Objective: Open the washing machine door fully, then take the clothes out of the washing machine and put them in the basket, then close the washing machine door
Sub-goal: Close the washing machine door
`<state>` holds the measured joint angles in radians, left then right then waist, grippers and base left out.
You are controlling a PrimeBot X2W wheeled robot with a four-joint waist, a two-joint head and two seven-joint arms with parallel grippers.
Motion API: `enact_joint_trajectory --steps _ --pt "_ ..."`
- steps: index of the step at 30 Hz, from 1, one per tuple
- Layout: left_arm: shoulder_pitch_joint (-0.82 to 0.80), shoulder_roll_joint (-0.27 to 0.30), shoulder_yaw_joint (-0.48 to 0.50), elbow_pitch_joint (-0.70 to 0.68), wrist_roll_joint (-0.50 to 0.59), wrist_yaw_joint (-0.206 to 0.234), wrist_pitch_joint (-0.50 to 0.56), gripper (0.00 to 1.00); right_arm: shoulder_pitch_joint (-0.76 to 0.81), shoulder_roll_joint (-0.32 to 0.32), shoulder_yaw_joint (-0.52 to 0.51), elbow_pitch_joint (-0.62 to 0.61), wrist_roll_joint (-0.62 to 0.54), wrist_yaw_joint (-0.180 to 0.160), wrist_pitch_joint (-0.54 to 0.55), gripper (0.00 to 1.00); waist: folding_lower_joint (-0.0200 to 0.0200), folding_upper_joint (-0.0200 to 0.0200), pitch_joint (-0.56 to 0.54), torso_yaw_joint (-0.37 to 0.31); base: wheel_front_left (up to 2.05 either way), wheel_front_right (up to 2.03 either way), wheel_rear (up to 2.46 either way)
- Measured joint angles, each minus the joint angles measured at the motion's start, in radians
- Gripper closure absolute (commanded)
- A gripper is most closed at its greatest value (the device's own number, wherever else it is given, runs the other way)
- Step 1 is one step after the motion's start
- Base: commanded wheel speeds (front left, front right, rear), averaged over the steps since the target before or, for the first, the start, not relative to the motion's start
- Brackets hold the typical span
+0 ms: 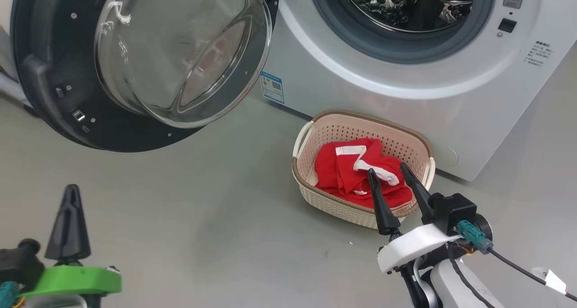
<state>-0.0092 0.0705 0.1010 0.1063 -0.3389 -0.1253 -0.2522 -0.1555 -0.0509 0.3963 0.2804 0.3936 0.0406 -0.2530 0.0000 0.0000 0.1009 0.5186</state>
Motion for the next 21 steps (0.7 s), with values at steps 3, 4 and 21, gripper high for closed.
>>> enact_joint_trajectory --steps 3,4,21 --pt "-0.003 0.005 0.033 -0.023 -0.014 0.000 0.000 1.00 0.000 -0.001 0.001 0.000 -0.010 -0.007 0.000 0.00 0.0000 0.0000 0.015 0.001 0.00 0.00 0.00" --pt "-0.004 0.010 0.044 -0.030 -0.016 0.000 0.000 1.00 0.000 -0.001 0.001 0.000 -0.011 -0.008 0.000 0.00 0.0000 0.0000 0.021 0.001 0.00 0.00 0.00" --pt "-0.200 0.277 0.323 -0.055 -0.222 0.000 0.000 1.00 -0.049 -0.037 -0.002 0.002 -0.085 -0.050 0.000 0.00 0.0000 0.0000 0.166 0.009 0.00 0.00 0.00"
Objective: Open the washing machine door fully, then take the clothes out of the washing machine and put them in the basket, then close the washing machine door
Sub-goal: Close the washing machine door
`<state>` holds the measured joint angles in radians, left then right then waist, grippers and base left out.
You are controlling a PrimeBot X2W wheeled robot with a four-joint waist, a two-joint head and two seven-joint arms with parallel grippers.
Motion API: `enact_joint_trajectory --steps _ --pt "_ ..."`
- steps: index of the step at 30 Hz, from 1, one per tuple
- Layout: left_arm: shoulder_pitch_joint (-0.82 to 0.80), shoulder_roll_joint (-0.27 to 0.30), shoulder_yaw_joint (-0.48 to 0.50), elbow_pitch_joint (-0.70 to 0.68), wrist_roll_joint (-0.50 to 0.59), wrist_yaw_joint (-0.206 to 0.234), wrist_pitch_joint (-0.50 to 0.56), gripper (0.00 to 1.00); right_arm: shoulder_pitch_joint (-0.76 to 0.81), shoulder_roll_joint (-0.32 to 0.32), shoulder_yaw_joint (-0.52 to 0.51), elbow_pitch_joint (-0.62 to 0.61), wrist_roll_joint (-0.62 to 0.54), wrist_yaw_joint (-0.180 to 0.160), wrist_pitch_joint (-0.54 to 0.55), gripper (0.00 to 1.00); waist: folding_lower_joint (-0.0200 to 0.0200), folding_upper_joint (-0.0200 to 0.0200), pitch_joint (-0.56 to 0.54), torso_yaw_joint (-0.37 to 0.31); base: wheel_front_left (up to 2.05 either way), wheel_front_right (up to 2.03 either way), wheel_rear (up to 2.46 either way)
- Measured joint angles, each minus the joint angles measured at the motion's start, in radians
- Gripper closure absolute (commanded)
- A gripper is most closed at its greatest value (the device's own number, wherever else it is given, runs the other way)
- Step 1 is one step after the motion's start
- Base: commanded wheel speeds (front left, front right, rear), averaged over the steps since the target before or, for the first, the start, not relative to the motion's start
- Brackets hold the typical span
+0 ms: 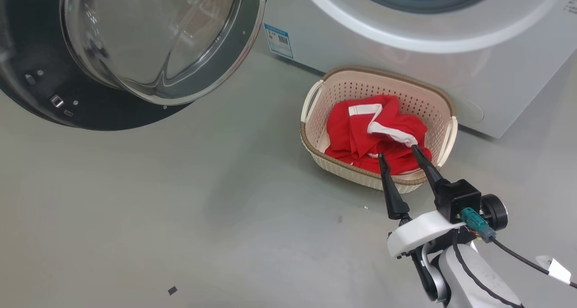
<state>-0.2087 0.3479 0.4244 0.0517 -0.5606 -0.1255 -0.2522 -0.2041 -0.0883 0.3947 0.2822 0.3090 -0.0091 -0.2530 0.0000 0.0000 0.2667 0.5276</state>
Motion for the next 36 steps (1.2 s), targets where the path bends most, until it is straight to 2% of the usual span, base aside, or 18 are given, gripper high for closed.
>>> enact_joint_trajectory --steps 10,15,20,23,29,36 --pt "-0.193 0.095 0.159 0.197 -0.358 0.000 0.143 1.00 -0.046 -0.009 0.011 0.001 -0.028 -0.004 0.000 0.00 0.0000 0.0000 0.078 -0.010 0.00 0.00 0.00" --pt "-0.269 0.158 0.221 0.339 -0.449 0.000 0.227 1.00 -0.063 -0.009 0.018 0.003 -0.030 -0.004 0.000 0.00 0.0000 0.0000 0.106 -0.028 0.00 0.00 0.00" --pt "-0.381 0.160 0.264 0.471 -0.592 0.001 0.318 1.00 -0.082 -0.008 0.025 0.007 -0.040 -0.004 0.000 0.00 0.0000 0.0000 0.129 -0.049 0.00 0.00 0.00" --pt "-0.446 0.163 0.304 0.553 -0.663 0.036 0.369 1.00 -0.091 -0.008 0.027 0.011 -0.040 -0.004 0.000 0.00 0.0000 0.0000 0.140 -0.062 0.00 0.00 0.00" --pt "-0.525 0.183 0.376 0.709 -0.735 0.134 0.439 1.00 -0.106 -0.006 0.031 0.014 -0.040 -0.004 0.000 0.00 0.0000 0.0000 0.157 -0.090 0.00 0.00 0.00" --pt "-0.617 0.196 0.397 0.823 -0.806 0.212 0.542 1.00 -0.121 -0.003 0.037 0.019 -0.048 -0.013 0.000 0.00 0.0000 0.0000 0.176 -0.122 0.00 0.00 0.00"
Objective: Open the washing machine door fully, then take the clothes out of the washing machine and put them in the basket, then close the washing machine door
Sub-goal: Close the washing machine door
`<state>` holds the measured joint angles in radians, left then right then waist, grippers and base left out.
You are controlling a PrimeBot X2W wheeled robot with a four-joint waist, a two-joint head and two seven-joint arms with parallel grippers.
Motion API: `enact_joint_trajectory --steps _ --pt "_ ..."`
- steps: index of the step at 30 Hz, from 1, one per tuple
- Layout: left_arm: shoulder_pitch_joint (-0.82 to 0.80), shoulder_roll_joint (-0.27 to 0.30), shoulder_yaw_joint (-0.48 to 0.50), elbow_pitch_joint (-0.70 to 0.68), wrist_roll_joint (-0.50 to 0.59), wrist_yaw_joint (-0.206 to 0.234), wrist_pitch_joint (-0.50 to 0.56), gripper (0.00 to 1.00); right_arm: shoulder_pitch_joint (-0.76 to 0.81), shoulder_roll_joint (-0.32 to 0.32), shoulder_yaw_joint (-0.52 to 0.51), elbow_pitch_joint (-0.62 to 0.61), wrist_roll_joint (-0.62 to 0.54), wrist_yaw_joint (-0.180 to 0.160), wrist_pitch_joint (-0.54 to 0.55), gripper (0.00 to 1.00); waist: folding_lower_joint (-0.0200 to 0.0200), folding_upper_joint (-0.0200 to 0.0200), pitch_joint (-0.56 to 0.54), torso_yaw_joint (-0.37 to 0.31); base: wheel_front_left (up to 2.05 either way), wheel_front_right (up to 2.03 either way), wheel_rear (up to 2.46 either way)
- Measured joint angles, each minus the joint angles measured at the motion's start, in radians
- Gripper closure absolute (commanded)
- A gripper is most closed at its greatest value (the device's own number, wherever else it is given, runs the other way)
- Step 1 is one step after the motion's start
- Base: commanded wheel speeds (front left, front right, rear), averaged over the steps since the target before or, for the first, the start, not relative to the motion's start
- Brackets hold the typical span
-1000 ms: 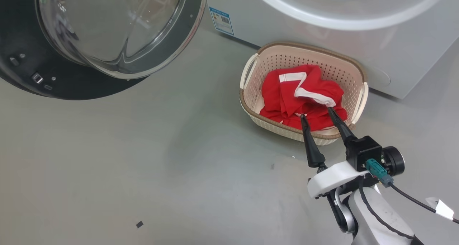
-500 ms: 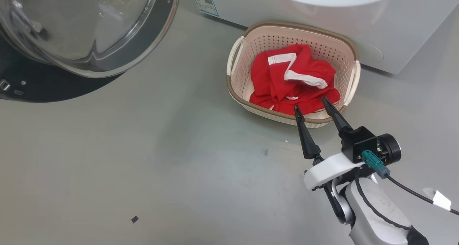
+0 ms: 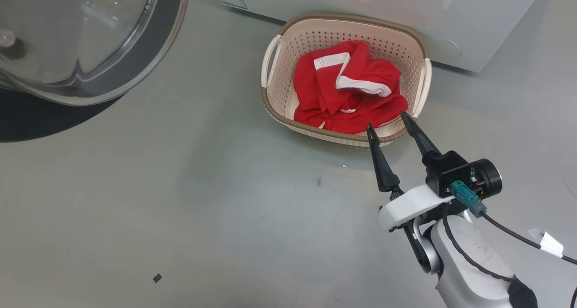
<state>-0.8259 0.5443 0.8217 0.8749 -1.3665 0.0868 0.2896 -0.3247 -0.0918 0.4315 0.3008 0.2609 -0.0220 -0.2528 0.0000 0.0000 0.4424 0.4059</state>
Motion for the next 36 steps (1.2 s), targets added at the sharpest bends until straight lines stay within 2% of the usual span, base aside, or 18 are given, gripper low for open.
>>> enact_joint_trajectory --steps 17,32,36 --pt "-0.120 0.008 -0.087 0.106 -0.040 0.009 0.258 1.00 -0.014 0.005 0.000 0.010 0.000 -0.007 0.000 0.00 0.0000 0.0000 0.013 -0.047 0.00 0.00 0.00" --pt "-0.139 0.026 -0.141 0.157 -0.040 0.008 0.373 1.00 -0.015 0.010 0.000 0.008 -0.001 -0.012 0.000 0.00 0.0000 0.0000 0.011 -0.058 0.00 0.00 0.00" --pt "-0.139 0.036 -0.155 0.169 -0.038 -0.009 0.414 1.00 -0.015 0.012 -0.001 0.007 -0.001 -0.015 0.000 0.00 0.0000 0.0000 0.009 -0.058 0.00 0.00 0.00"
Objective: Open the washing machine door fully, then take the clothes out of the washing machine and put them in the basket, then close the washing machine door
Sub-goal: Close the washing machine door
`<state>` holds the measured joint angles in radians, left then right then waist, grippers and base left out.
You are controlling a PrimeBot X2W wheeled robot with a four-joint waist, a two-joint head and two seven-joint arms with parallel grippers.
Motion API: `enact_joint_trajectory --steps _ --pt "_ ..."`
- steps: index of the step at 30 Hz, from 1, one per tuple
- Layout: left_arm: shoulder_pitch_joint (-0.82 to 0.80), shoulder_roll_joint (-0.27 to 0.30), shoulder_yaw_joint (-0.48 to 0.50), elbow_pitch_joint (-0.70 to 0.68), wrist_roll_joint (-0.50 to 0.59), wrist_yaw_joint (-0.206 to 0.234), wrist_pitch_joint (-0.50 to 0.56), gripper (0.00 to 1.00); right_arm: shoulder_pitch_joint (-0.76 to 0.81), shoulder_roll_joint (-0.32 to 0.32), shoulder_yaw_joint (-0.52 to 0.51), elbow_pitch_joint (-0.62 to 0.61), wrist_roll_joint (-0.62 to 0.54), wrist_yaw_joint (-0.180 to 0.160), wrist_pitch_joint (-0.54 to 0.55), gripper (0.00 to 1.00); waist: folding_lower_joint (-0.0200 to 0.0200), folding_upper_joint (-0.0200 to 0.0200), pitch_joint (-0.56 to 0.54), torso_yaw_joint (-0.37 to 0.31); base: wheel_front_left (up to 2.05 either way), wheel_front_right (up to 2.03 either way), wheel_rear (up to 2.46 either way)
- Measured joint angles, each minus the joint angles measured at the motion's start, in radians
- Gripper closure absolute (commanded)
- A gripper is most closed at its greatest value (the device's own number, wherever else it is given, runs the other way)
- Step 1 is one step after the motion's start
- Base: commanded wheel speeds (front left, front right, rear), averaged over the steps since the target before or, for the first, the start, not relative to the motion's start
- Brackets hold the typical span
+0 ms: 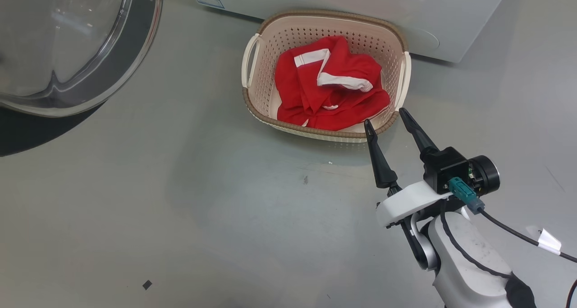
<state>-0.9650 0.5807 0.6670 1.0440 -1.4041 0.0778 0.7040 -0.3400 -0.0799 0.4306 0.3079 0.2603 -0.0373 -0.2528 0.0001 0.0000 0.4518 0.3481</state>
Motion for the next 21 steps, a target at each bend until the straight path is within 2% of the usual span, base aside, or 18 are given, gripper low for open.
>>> enact_joint_trajectory --steps 10,15,21 --pt "0.000 -0.008 -0.058 0.015 0.007 -0.061 0.118 1.00 0.000 0.002 -0.009 -0.001 0.001 0.000 0.000 0.00 0.0000 0.0000 -0.024 0.007 0.00 0.00 0.00" --pt "0.002 -0.032 -0.090 0.016 0.008 -0.088 0.191 1.00 0.000 0.004 -0.013 -0.001 0.002 0.001 0.000 0.00 -0.0001 0.0000 -0.044 0.009 0.00 0.00 0.00" --pt "0.014 -0.042 -0.118 0.015 0.014 -0.138 0.256 1.00 0.002 0.007 -0.019 -0.001 0.011 0.010 0.000 0.00 -0.0001 0.0000 -0.074 0.010 0.00 0.00 0.00"
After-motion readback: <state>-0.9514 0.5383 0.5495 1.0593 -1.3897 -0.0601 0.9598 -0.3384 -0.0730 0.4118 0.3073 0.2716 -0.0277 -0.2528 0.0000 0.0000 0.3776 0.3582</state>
